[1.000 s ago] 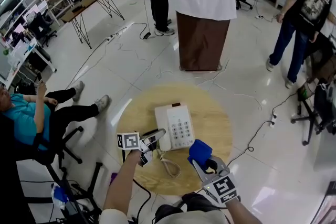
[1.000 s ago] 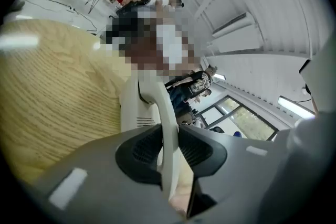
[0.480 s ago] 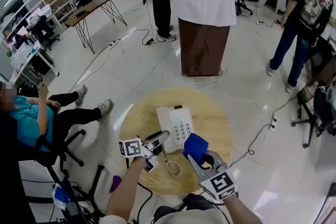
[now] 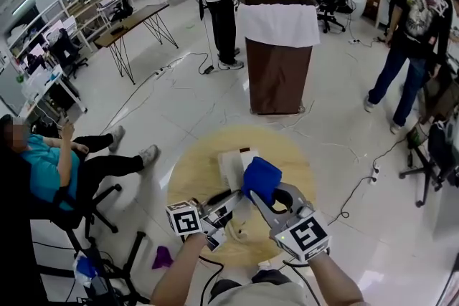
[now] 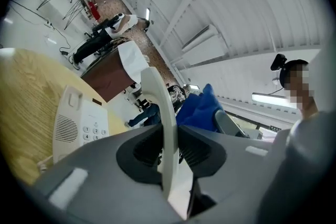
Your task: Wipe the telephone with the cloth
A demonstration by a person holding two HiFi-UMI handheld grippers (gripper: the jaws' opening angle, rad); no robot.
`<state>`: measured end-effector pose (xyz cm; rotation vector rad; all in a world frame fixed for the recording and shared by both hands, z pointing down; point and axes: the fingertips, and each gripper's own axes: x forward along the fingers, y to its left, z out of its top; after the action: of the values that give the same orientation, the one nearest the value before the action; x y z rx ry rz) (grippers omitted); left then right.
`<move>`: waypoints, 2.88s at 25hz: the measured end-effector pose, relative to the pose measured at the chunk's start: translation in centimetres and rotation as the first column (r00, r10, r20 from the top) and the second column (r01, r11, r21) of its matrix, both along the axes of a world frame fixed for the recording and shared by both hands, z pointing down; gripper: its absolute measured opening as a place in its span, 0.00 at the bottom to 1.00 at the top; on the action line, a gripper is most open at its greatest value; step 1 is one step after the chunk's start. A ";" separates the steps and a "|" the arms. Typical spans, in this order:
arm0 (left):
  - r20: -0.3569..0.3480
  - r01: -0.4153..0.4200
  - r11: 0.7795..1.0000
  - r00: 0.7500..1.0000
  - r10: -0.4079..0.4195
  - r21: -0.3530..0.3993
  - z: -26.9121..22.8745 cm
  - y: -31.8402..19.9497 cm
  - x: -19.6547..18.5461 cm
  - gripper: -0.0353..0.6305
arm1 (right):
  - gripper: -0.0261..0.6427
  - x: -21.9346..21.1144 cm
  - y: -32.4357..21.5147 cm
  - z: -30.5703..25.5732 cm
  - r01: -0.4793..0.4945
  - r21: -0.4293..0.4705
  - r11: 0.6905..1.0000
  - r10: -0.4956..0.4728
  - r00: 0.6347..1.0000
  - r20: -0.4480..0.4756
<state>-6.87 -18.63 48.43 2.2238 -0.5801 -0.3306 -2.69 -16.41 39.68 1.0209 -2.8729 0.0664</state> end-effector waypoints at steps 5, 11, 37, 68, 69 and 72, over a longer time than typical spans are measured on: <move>0.060 -0.012 0.999 0.998 0.009 0.049 -1.6 2.1 1.4 0.18 | 0.13 -1.0 -1.3 -4.0 0.010 0.083 0.996 -0.010 1.000 0.007; 0.093 -0.034 0.997 0.995 0.027 0.071 -1.5 4.0 2.6 0.18 | 0.13 -2.3 -3.2 -4.9 0.003 0.121 0.993 -0.001 1.000 -0.018; -0.084 0.108 0.990 0.991 -0.101 0.086 -6.0 1.4 -0.9 0.18 | 0.14 -1.3 2.8 -2.2 0.016 0.066 0.998 -0.019 0.999 0.046; -0.103 0.055 0.979 0.994 -0.036 0.194 -9.3 3.6 0.2 0.18 | 0.13 3.4 4.1 2.5 -0.053 -0.110 0.992 0.064 0.993 0.095; -0.094 0.049 0.980 0.995 -0.031 0.195 -9.2 3.7 0.4 0.18 | 0.13 3.3 4.0 2.3 -0.053 -0.112 0.992 0.064 0.993 0.102; -0.068 0.029 0.979 0.998 -0.016 0.200 -9.0 4.1 1.1 0.18 | 0.13 3.2 3.5 2.1 -0.049 -0.114 0.992 0.061 0.993 0.106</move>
<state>-5.81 -14.55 39.46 2.3905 -0.5575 -0.4912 0.46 -12.89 41.77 1.1077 -2.8983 0.2921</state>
